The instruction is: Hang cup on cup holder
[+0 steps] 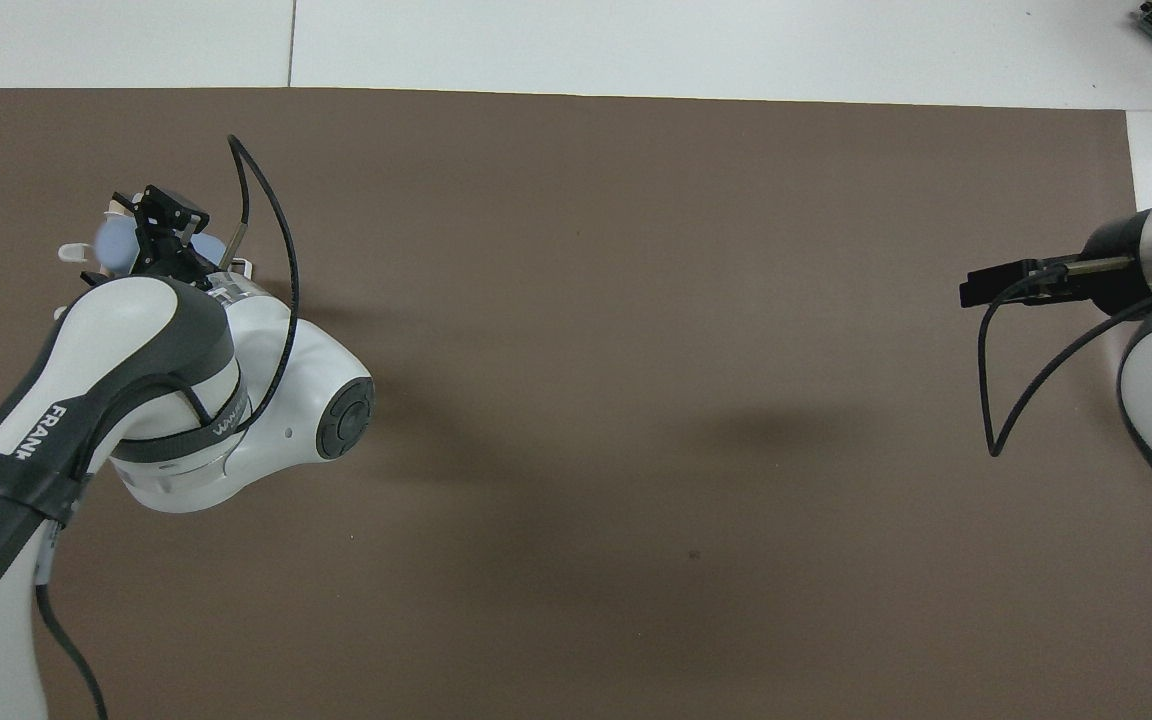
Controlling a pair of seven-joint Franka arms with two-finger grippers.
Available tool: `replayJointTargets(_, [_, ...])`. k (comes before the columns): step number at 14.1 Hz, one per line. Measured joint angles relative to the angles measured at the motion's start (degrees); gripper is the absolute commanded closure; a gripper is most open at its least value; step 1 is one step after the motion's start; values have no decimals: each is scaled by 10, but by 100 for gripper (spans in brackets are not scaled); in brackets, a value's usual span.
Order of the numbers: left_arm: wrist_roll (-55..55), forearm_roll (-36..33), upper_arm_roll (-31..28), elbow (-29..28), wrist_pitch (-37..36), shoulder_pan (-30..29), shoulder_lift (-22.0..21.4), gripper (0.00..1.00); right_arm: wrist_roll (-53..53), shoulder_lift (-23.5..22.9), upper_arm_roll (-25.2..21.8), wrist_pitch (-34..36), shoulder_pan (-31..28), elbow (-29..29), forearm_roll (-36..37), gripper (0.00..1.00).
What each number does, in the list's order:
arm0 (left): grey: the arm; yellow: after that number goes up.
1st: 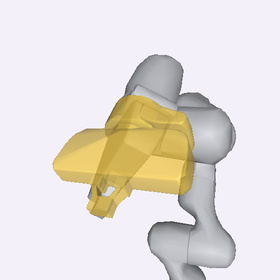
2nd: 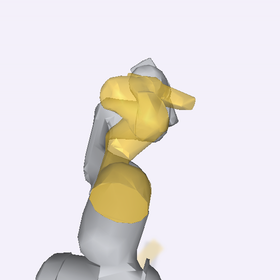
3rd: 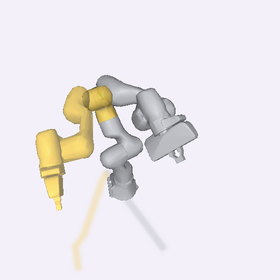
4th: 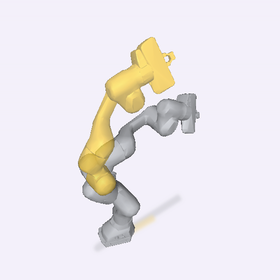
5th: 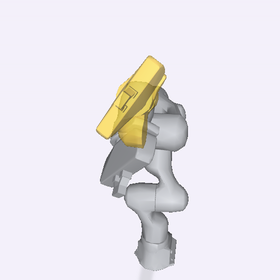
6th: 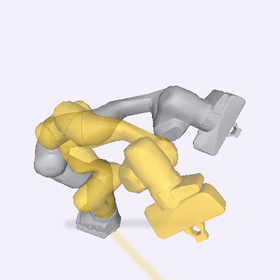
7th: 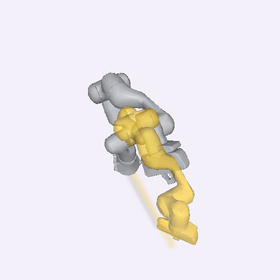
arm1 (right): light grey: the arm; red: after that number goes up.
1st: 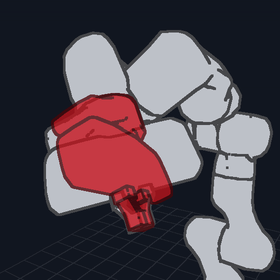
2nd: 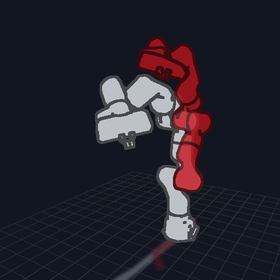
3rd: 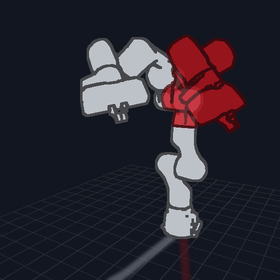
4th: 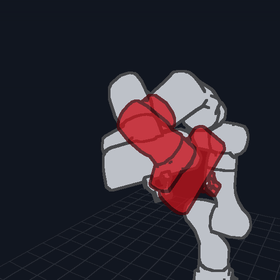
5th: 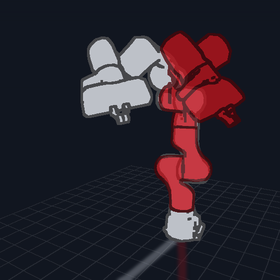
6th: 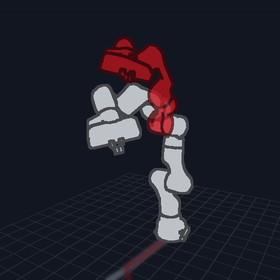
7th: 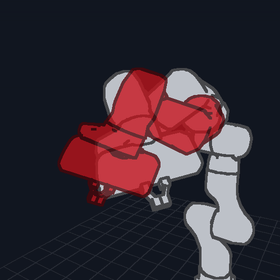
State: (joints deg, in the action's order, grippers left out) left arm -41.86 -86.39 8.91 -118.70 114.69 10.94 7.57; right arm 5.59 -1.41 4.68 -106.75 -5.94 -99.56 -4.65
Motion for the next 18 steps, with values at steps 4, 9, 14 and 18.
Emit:
replayJointTargets(4, [-3,27,-1,18,7,-1,-6,0,0,0,0,0,0,0,0,0])
replayJointTargets(9, [-7,285,-5,108,14,-19,-13,0,0,0,0,0,0,0,0,0])
replayJointTargets(14, [-5,515,-9,152,-25,-61,-25,0,0,0,0,0,0,0,0,0])
replayJointTargets(18, [45,662,-10,187,-91,-83,-49,0,0,0,0,0,0,0,0,0])
